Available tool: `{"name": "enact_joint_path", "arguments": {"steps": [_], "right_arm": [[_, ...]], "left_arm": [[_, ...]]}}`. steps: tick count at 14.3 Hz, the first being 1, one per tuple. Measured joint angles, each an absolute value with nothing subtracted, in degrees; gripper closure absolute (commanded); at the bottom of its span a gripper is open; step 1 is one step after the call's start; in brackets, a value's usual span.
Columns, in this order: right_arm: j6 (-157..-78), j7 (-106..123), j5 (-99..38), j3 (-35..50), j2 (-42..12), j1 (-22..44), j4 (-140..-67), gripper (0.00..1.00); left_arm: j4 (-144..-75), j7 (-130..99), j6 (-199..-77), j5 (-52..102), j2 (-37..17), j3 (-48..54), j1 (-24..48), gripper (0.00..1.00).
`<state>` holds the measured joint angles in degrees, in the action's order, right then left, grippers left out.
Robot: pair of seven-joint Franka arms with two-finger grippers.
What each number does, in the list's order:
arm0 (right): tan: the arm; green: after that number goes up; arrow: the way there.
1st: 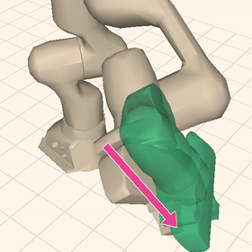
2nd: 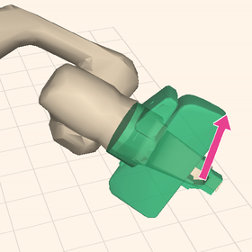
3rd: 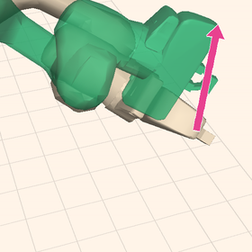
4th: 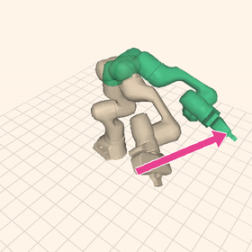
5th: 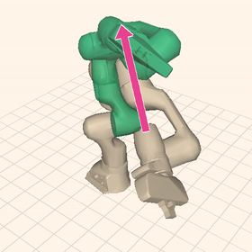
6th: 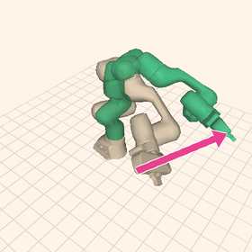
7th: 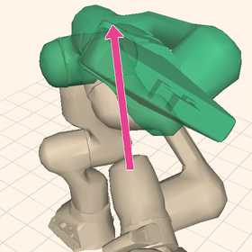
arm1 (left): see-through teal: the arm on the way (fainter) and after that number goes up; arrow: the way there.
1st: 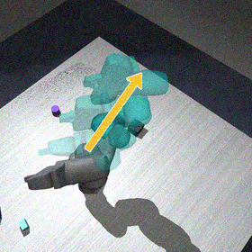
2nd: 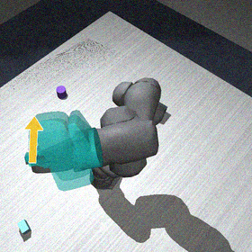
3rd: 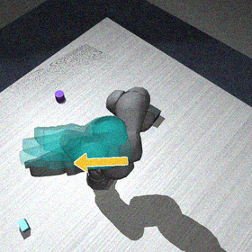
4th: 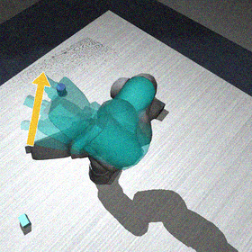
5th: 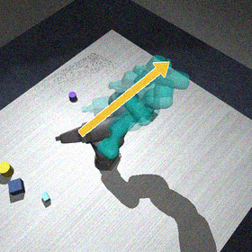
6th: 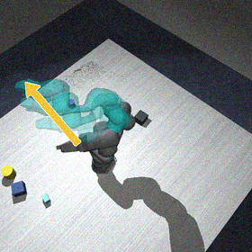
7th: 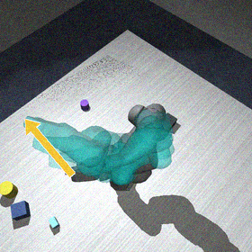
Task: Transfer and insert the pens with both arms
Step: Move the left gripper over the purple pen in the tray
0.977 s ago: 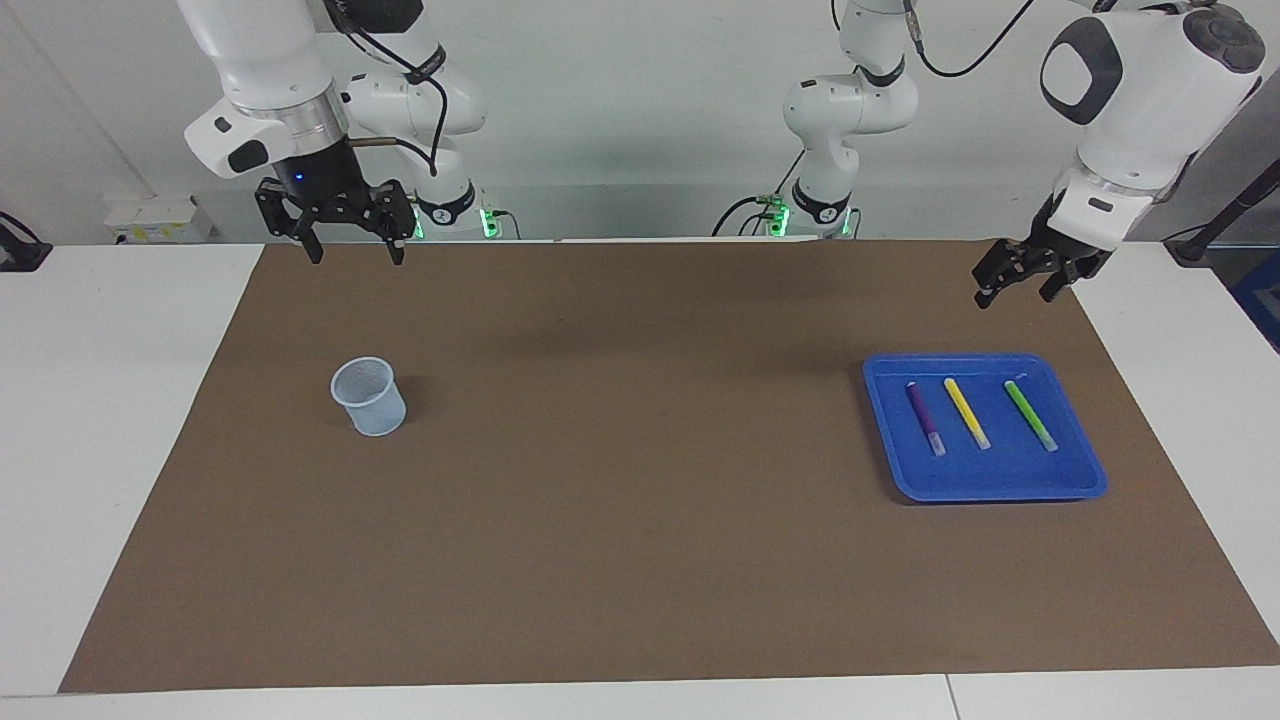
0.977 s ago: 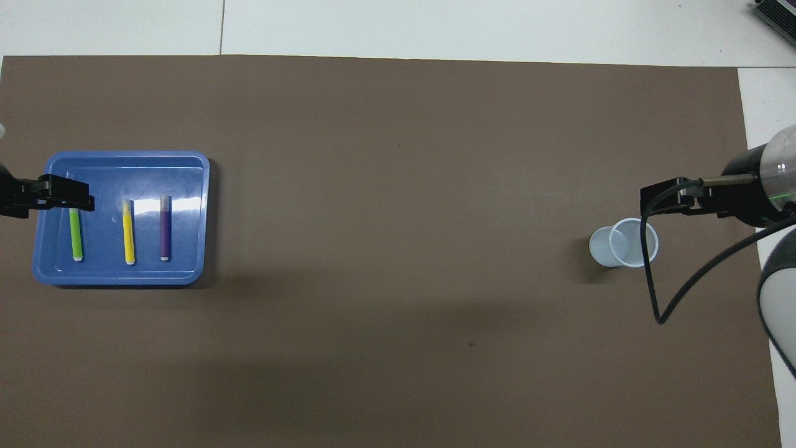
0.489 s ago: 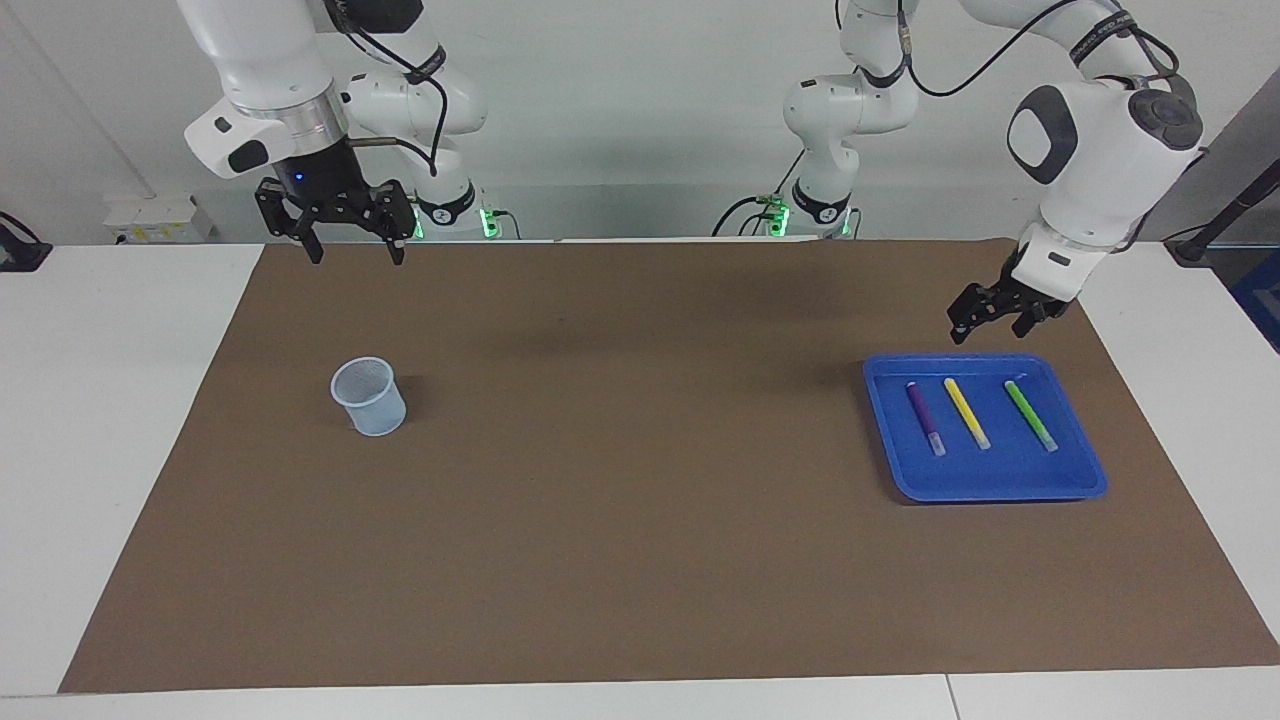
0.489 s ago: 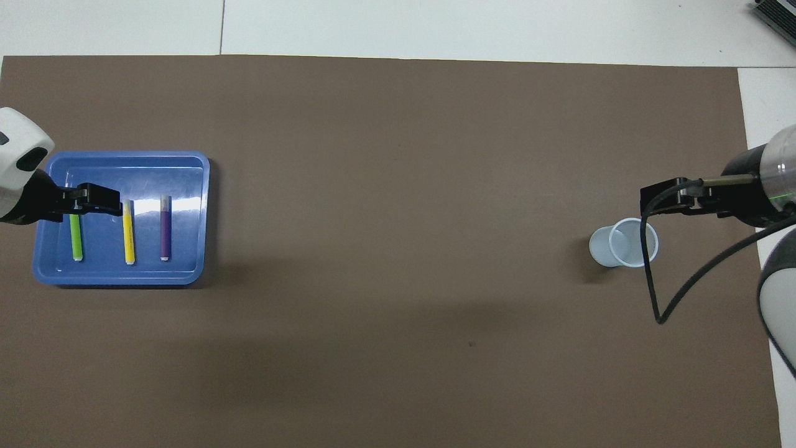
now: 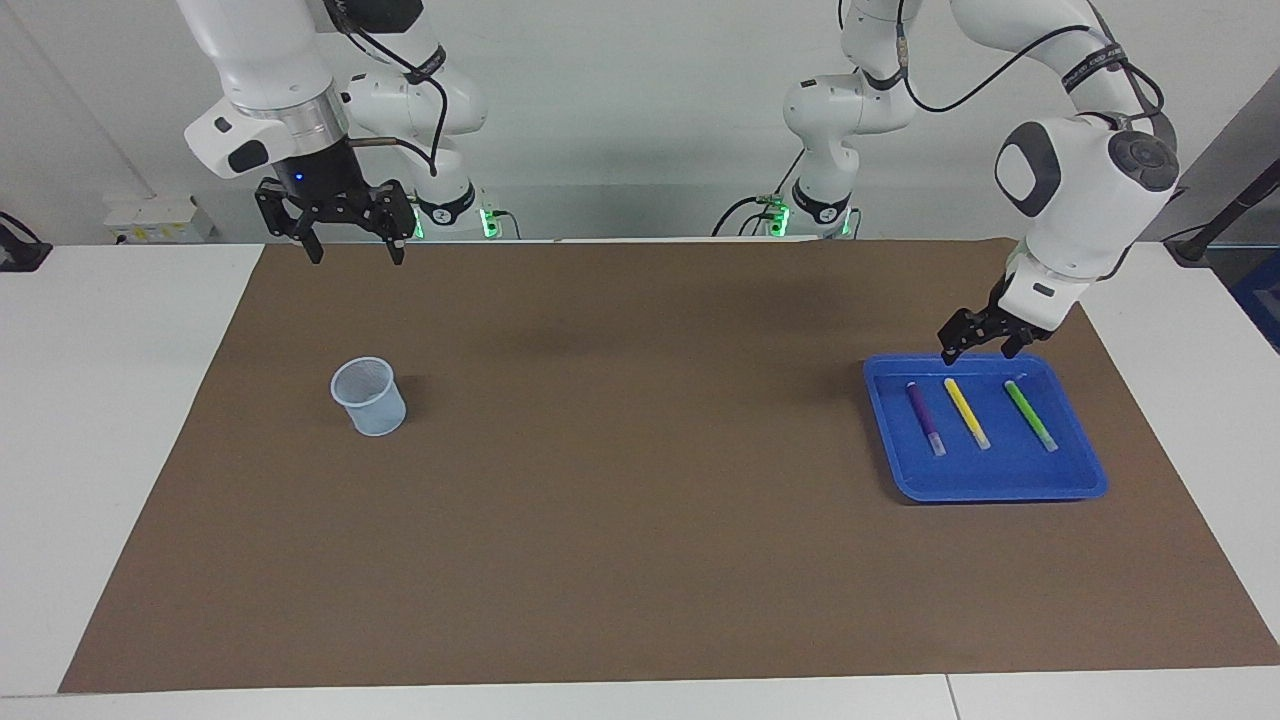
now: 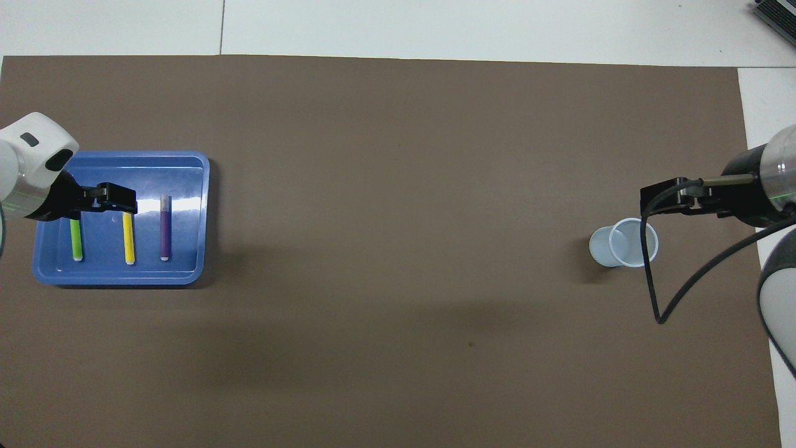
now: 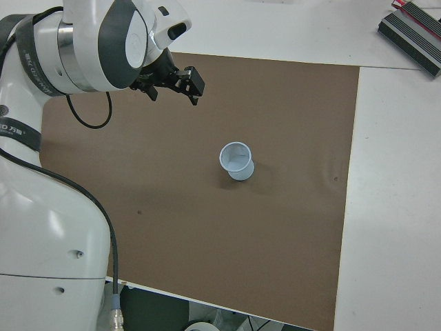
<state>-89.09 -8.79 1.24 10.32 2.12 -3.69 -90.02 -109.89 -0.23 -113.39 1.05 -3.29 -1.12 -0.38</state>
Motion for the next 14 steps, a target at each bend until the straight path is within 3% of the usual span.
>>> {"name": "enact_joint_path", "arguments": {"steps": [9, 10, 11, 14], "right_arm": [[-89.09, -8.79, 1.24, 10.31, 2.12, -3.69, -90.02, 0.00], [-89.09, -8.79, 1.24, 10.31, 2.12, -3.69, -90.02, 0.00], [-89.09, -8.79, 1.24, 10.31, 2.12, -3.69, -90.02, 0.00], [-89.09, -8.79, 1.24, 10.31, 2.12, -3.69, -90.02, 0.00]], "left_arm": [[-114.45, -0.06, -123.06, 1.05, -6.27, -1.31, -0.49, 0.09], [-114.95, 0.07, -124.24, 1.05, -6.93, -1.33, -0.50, 0.08], [-115.49, 0.13, -125.49, 1.05, -7.46, -1.35, -0.51, 0.01], [-116.89, 0.63, -128.24, 1.05, -8.86, -1.39, -0.53, 0.00]]}}
